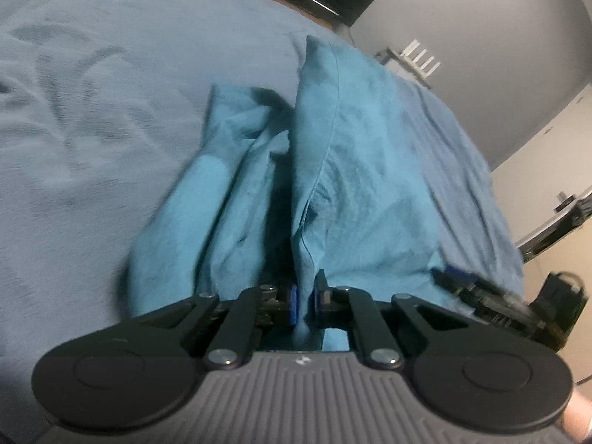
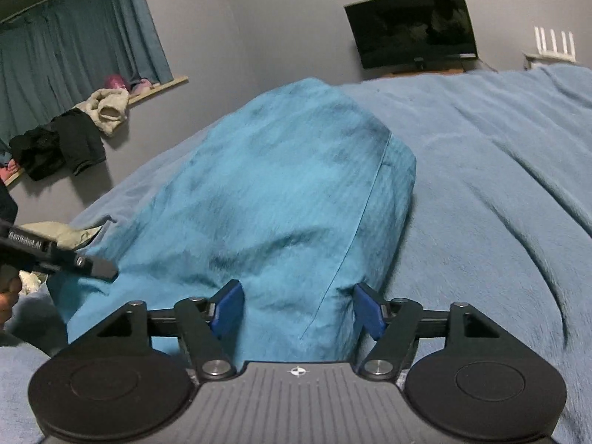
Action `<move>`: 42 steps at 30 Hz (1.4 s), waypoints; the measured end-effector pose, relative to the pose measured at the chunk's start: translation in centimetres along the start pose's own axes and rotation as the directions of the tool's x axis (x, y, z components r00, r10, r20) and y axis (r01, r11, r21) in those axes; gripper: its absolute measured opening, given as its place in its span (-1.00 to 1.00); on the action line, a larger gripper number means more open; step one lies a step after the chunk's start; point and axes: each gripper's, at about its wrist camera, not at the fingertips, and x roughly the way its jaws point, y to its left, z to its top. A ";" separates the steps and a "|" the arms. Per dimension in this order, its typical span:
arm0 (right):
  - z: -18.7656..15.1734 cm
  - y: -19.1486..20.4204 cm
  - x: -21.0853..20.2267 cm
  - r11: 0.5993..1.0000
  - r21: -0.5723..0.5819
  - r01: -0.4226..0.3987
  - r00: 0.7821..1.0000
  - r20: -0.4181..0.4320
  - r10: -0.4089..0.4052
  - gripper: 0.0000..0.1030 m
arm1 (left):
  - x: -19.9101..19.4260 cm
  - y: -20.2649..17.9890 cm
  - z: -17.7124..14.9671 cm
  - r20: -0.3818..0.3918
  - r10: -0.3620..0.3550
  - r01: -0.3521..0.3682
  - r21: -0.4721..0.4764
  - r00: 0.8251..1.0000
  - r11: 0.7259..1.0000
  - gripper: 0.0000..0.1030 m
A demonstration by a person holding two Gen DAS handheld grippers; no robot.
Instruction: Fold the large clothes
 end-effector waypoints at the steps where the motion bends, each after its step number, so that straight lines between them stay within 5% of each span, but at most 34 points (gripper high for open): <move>1: -0.1 -0.3 0.1 1.000 0.010 -0.005 1.000 0.015 0.005 0.38 | -0.3 0.3 -0.2 0.003 0.015 -0.015 -0.004 1.000 1.000 -0.91; 4: 0.0 -1.5 0.2 0.997 0.079 0.013 0.997 0.076 -0.019 0.31 | -1.3 0.8 -0.5 0.016 0.041 -0.041 -0.012 0.999 0.999 -0.91; 8: 0.4 -3.3 2.0 0.981 0.195 0.018 0.996 0.082 -0.034 -0.11 | -1.4 0.3 -0.4 0.018 0.055 -0.055 0.013 0.998 0.998 -0.92; 13: 1.1 -2.8 4.9 0.983 0.181 0.035 0.996 0.078 -0.049 -0.15 | -1.6 1.1 -0.1 0.034 -0.009 0.009 0.009 0.999 1.000 -0.91; 15: 1.4 -2.8 5.7 0.984 0.175 0.028 0.996 0.077 -0.042 -0.15 | -1.4 1.4 0.3 0.045 -0.053 0.053 0.001 0.998 0.999 -0.78; 17: 1.7 -2.8 6.1 0.986 0.168 0.018 0.996 0.078 -0.032 -0.15 | -1.0 1.4 0.8 0.059 -0.091 0.092 -0.013 0.994 0.996 -0.31; 20: 2.1 -2.9 6.8 0.987 0.163 0.000 0.997 0.081 -0.013 -0.15 | -0.3 1.5 1.5 0.084 -0.136 0.140 -0.046 0.987 0.989 -0.11; 23: 2.8 -2.7 7.4 0.991 0.131 0.006 0.996 0.087 -0.018 -0.15 | 0.6 2.1 1.3 0.066 -0.143 0.149 -0.096 0.987 0.984 -0.17; 24: 3.1 -2.5 7.6 0.994 0.111 0.015 0.996 0.089 -0.024 -0.15 | 0.7 2.1 1.1 0.050 -0.141 0.146 -0.102 0.989 0.984 -0.36; 25: 3.0 -2.1 7.5 0.995 0.093 0.022 0.995 0.094 -0.031 -0.15 | 0.7 2.2 0.8 0.024 -0.121 0.123 -0.109 0.992 0.986 -0.88; 28: 3.9 -1.8 7.5 0.998 0.043 0.049 0.993 0.106 -0.054 -0.11 | 0.4 2.2 0.1 -0.019 -0.102 0.099 -0.104 0.995 0.990 -0.88; 33: 6.8 -1.3 7.3 0.986 0.015 0.163 0.967 0.197 -0.163 0.00 | 0.6 -0.3 -0.6 -0.077 -0.028 0.031 0.044 0.997 0.999 -0.89; 37: 10.2 0.0 11.0 0.967 -0.033 0.253 0.964 0.097 -0.249 -0.26 | 0.9 -0.6 -0.6 -0.093 -0.019 0.025 0.066 0.995 0.997 -0.89; 39: 11.6 -1.2 12.6 0.970 0.098 0.224 0.971 0.059 -0.230 -0.29 | 0.9 -0.5 -0.4 -0.100 -0.018 0.025 0.071 0.995 0.997 -0.89; 42: 12.2 -1.2 15.2 0.977 0.089 0.194 0.980 0.033 -0.197 -0.29 | 1.1 -0.4 -0.4 -0.111 -0.016 0.025 0.081 0.994 0.996 -0.89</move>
